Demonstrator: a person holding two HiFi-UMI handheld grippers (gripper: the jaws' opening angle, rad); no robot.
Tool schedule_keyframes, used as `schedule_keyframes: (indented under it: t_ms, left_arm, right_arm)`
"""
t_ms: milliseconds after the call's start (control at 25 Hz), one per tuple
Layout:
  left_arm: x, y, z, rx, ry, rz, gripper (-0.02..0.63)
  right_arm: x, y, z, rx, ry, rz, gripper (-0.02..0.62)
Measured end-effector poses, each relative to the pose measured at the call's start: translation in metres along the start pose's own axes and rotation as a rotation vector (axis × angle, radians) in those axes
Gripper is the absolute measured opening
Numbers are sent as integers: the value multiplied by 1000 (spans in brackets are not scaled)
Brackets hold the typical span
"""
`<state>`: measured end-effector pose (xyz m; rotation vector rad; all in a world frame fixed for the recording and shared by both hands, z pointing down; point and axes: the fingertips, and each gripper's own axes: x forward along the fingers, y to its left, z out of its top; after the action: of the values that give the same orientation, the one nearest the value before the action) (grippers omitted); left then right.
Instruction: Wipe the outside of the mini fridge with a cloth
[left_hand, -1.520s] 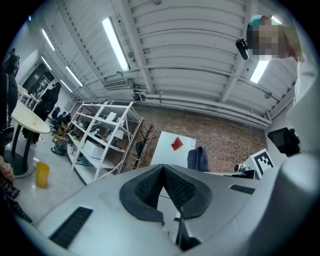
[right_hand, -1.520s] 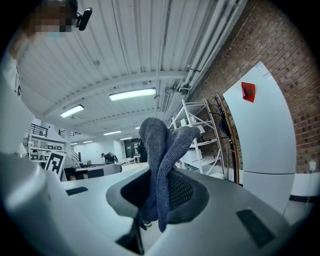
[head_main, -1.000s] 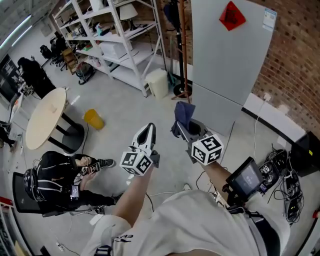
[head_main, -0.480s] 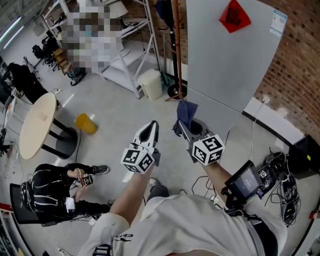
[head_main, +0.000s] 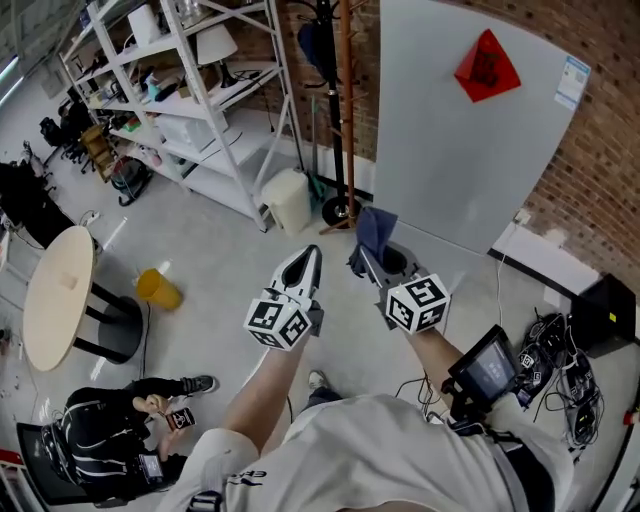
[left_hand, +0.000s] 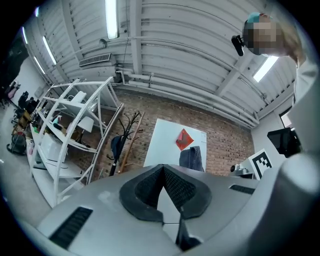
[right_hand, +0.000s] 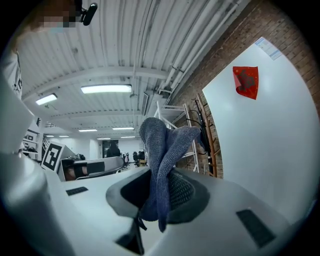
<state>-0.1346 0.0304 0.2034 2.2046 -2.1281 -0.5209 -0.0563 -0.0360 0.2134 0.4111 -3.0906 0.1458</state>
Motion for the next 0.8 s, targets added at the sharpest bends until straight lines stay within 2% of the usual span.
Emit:
schedule_keyframes:
  t_ms: [440, 800]
  left_arm:
    - [66, 98, 38, -23, -1, -175, 0]
    - [132, 122, 56, -48, -20, -265, 0]
  right_arm:
    - [105, -25, 34, -112, -30, -151, 74]
    - [135, -73, 68, -186, -57, -254, 74]
